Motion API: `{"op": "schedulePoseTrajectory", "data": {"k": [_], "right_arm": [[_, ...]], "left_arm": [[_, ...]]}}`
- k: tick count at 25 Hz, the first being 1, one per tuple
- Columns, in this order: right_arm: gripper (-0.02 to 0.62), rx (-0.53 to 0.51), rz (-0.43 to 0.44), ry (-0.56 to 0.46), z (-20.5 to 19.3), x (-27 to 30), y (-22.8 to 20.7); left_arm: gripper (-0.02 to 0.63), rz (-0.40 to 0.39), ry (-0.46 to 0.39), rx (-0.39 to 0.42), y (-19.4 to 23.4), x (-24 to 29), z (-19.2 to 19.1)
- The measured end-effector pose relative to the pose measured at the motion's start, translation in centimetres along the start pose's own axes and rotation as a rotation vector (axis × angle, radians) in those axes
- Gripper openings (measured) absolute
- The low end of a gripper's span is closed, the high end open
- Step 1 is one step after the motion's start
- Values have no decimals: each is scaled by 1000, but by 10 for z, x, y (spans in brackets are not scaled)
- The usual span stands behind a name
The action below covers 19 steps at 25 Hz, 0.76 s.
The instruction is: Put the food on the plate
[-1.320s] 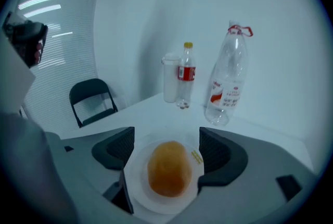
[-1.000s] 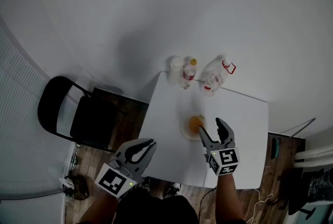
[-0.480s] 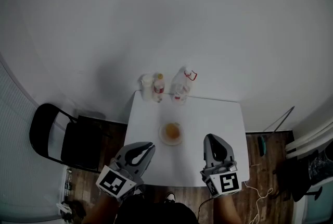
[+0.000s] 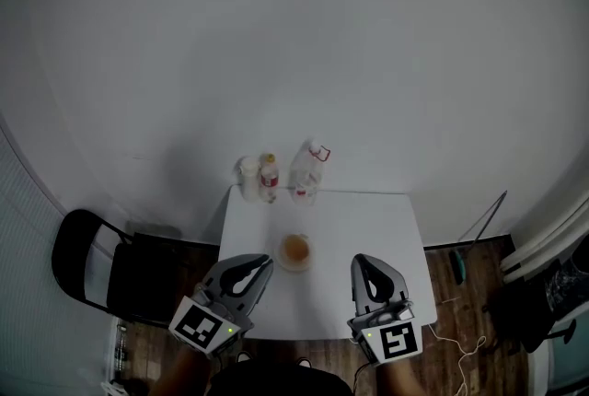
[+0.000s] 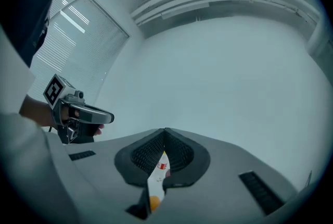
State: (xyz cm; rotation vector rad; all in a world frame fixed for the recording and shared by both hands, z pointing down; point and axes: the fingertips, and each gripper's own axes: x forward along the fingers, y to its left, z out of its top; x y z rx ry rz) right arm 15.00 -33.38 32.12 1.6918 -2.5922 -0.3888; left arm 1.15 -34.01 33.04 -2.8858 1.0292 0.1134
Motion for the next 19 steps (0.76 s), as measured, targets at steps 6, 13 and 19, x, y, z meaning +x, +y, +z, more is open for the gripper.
{"op": "schedulePoseTrajectory", "data": {"k": [6,13,19], "right_arm": [[20,-39,37,20,-5,1,11],[20,-47,68,64,-19,9,17],[20,-31,66,63,-20,15,14]], "left_arm": [[43,19,32,-28,1,-9,-11],[43,13,28,-2,7,-7,-9],[43,26,38,-36,10,-7,-17]]}}
